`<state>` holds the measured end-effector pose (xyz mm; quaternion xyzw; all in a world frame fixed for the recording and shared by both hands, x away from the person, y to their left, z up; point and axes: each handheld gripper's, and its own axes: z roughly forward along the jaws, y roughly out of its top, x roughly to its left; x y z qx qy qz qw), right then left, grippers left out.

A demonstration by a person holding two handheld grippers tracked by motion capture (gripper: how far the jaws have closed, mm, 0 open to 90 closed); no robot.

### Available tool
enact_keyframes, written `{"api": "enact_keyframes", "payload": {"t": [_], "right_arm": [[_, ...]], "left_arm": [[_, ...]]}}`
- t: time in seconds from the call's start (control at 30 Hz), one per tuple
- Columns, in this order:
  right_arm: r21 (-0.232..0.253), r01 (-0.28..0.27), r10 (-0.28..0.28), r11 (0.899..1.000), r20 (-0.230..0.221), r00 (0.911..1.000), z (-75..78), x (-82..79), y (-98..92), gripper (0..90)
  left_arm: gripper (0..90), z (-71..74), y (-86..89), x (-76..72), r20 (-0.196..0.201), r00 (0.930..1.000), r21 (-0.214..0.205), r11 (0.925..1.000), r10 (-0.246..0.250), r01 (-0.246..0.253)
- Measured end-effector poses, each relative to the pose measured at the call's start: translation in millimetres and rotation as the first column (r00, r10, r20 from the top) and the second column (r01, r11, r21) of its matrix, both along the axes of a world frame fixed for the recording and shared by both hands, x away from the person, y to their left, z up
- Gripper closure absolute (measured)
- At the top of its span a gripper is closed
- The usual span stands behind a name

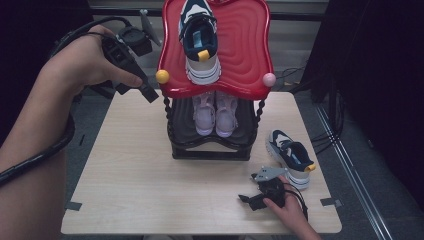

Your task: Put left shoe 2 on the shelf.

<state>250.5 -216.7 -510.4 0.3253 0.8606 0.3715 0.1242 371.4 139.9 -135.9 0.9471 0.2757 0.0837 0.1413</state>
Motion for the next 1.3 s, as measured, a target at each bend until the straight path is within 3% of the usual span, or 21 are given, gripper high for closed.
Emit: {"api": "enact_keyframes", "payload": {"t": [0.3,0.83,1.3], "right_arm": [[0.000,0.000,0.000,1.000,0.000,1.0000,0.0,0.0,0.0,10.6],[-0.002,0.000,0.000,1.000,-0.001,1.0000,0.2,-0.1,-0.1,10.6],[-0.002,0.000,0.000,1.000,-0.001,1.0000,0.3,-0.1,-0.1,10.6]], "left_arm": [[18.8,-12.3,12.0,-2.0,-0.015,0.9998,-0.018,0.9997,0.015,-0.015],[18.0,-47.7,31.1,-4.9,-0.067,0.9967,-0.059,0.9970,0.046,-0.050],[19.9,-80.8,33.5,-11.0,-0.085,0.9962,-0.077,0.9967,0.020,-0.026]]}}
